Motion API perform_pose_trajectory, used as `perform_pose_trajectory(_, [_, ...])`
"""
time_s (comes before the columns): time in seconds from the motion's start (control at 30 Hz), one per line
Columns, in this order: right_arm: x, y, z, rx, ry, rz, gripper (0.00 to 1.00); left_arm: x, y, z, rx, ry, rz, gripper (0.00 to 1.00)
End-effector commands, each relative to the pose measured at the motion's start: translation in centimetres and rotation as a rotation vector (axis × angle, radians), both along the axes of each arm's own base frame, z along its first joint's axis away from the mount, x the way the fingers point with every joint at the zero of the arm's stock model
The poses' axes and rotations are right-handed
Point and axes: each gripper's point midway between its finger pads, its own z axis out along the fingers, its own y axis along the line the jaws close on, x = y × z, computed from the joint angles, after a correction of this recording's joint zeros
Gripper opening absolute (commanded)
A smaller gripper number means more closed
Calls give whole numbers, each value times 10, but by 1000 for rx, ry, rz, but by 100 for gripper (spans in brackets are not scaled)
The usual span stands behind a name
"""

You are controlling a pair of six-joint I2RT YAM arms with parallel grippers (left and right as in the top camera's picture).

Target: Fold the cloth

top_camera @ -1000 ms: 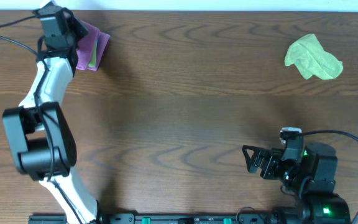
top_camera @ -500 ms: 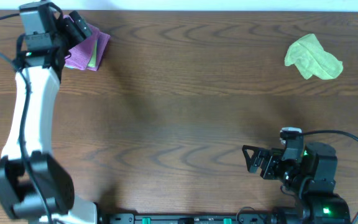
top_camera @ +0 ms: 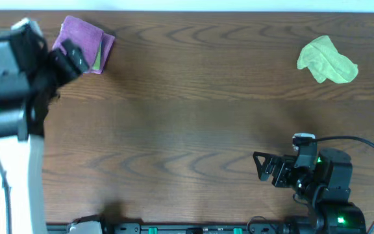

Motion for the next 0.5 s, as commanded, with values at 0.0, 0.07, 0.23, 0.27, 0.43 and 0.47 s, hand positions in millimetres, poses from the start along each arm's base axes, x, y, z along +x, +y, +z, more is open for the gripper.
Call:
perform_pose_trajectory(0.0, [-1, 0, -1, 13, 6, -11, 99, -43, 0, 27, 99, -42, -28, 95])
perform_pose_trajectory(0.07, [-1, 0, -1, 13, 6, -11, 99, -78, 3, 31, 133, -26, 3, 95])
perform_pose_trajectory(0.23, [-1, 0, -1, 13, 6, -11, 99, -136, 2, 30, 177, -46, 34, 95])
perform_pose_trajectory(0.27, [-1, 0, -1, 13, 6, -11, 99, -142, 1, 26, 178, -49, 35, 95])
perform_pose_trajectory(0.43, [-1, 0, -1, 13, 6, -11, 99, -157, -6, -11, 159, -41, 13, 95])
perform_pose_trajectory(0.47, [-1, 0, -1, 13, 6, -11, 99, -158, -7, -19, 155, -41, 6, 95])
